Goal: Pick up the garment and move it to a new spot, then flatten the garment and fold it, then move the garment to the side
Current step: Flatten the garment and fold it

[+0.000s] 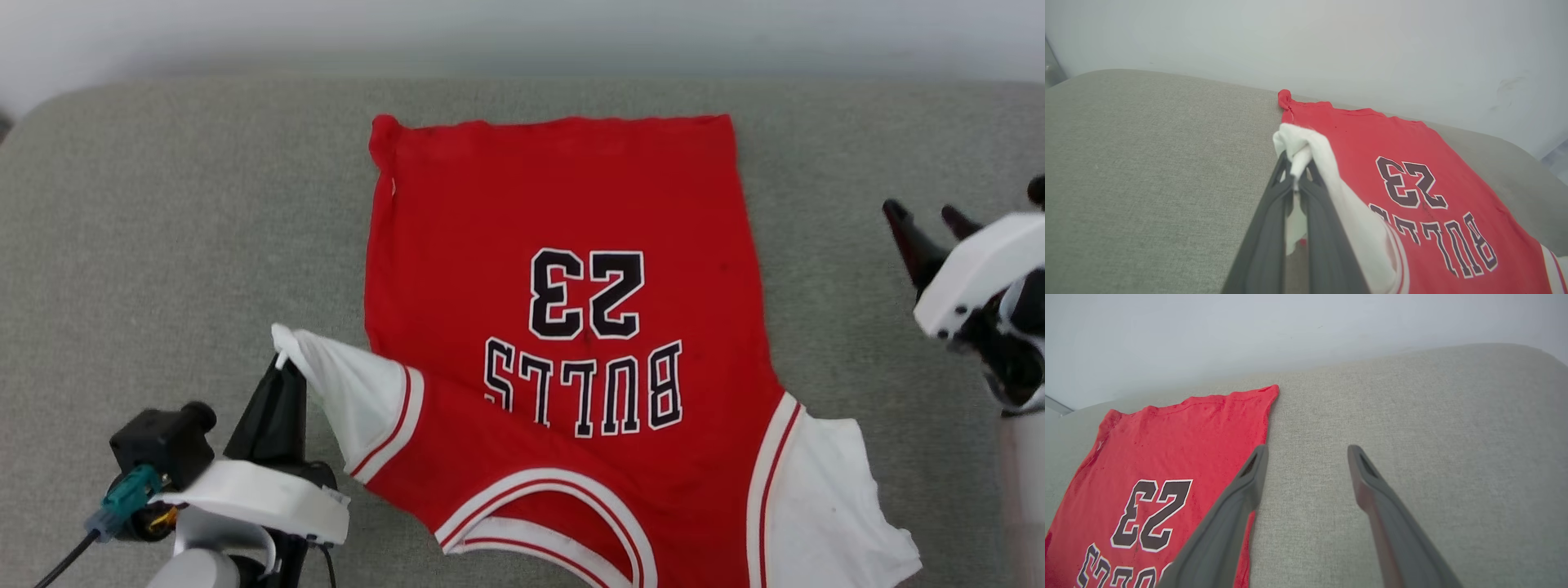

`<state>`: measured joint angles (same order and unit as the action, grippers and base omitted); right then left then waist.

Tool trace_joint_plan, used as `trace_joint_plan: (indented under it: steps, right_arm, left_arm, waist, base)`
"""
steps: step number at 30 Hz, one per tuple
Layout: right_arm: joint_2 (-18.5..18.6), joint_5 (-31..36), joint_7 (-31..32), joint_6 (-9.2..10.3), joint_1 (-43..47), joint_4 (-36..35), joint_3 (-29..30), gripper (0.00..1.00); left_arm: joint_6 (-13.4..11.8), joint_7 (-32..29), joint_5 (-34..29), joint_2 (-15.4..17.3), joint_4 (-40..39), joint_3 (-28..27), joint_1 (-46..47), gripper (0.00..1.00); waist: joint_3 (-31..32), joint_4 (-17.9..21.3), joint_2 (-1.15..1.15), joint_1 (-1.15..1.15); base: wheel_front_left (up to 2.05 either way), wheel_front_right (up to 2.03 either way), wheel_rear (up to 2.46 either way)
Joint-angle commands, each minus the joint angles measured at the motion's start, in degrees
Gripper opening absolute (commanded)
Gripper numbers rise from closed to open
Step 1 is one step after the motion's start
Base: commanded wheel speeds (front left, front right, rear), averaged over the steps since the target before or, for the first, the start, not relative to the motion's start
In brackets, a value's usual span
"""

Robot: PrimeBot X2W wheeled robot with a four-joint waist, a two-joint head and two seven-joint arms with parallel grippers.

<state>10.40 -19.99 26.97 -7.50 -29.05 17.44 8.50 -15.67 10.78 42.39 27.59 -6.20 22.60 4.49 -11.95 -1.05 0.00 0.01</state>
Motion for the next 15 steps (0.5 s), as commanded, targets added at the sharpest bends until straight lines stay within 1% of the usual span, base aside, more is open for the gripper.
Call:
trace_joint_plan:
  steps: [1,7,11,15]
  right_arm:
    - [0.6,-0.3,0.4,0.02,-3.3,1.8,-0.1,1.00]
    - [4.1,0.7,6.0,0.02,-18.7,10.8,-1.4,1.00]
    - [5.3,1.7,10.8,0.02,-26.2,15.7,-1.6,1.00]
    - [5.7,3.3,13.9,0.01,-31.9,19.6,-1.4,1.00]
  left_arm:
    - [0.4,0.4,-0.6,-0.1,-0.5,0.1,1.9,0.00]
    - [2.6,0.9,-2.4,-1.5,-1.6,1.6,9.2,0.00]
    - [4.7,1.2,-3.4,-2.5,-1.5,3.2,13.0,0.00]
    - [6.4,1.7,-4.2,-3.5,-0.8,4.4,15.8,0.00]
  waist:
    - [-6.0,-3.3,0.00,-0.01]
    - [-13.0,-7.9,0.00,-0.01]
    - [-16.7,-10.4,0.00,-0.01]
    - [-19.4,-12.4,0.00,-0.01]
  base:
    - [0.00,0.00,0.00]
    - [0.00,0.00,0.00]
    - [0.00,0.00,0.00]
    - [0.00,0.00,0.00]
